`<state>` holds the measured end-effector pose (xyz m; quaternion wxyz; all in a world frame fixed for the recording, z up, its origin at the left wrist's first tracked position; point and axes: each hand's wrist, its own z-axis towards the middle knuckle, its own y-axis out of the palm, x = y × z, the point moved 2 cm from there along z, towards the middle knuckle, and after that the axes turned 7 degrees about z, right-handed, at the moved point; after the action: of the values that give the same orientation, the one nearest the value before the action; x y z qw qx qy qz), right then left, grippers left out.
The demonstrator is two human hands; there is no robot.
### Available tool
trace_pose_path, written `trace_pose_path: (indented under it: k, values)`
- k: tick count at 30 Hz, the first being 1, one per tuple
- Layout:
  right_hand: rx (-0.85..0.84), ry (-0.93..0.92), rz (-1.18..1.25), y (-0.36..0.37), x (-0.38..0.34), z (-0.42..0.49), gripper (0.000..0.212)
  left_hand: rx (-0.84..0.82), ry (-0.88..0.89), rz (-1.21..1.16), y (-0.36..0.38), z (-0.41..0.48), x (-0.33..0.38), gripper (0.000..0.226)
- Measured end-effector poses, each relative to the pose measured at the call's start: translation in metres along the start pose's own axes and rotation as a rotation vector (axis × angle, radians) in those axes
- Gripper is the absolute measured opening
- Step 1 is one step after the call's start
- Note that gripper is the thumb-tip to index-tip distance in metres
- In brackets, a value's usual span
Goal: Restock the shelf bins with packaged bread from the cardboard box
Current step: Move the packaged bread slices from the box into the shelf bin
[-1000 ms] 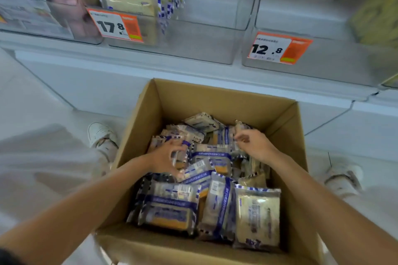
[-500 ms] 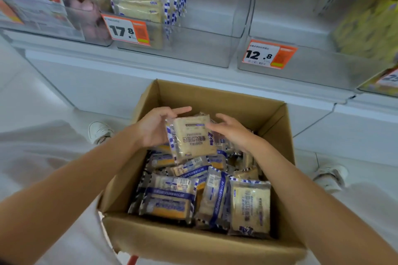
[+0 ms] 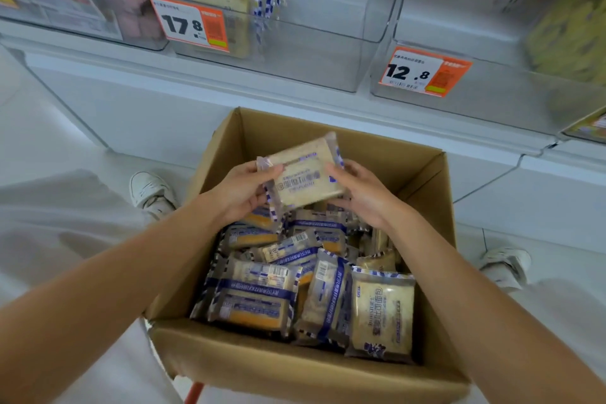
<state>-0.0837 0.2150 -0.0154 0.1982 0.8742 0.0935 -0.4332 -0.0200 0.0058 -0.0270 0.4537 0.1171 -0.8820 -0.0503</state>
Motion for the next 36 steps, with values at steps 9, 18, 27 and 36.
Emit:
trace_pose_path:
  k: [9, 18, 27, 36]
  values:
    - [0.036, -0.127, -0.359, 0.003, -0.008, 0.0, 0.036, -0.133, -0.062, 0.305, 0.014, -0.003, -0.006, 0.078]
    - [-0.169, -0.082, -0.715, 0.008, -0.02, 0.002, 0.032, -0.159, -0.072, 0.448, -0.001, -0.009, 0.002, 0.035]
    - [0.191, 0.229, -0.581, -0.041, 0.048, 0.028, 0.048, 0.077, -0.102, 0.128, -0.026, 0.009, -0.03, 0.038]
    - [0.262, 0.275, -0.611, -0.032, 0.073, 0.048, 0.079, 0.164, -0.148, 0.002, -0.027, 0.008, -0.035, 0.032]
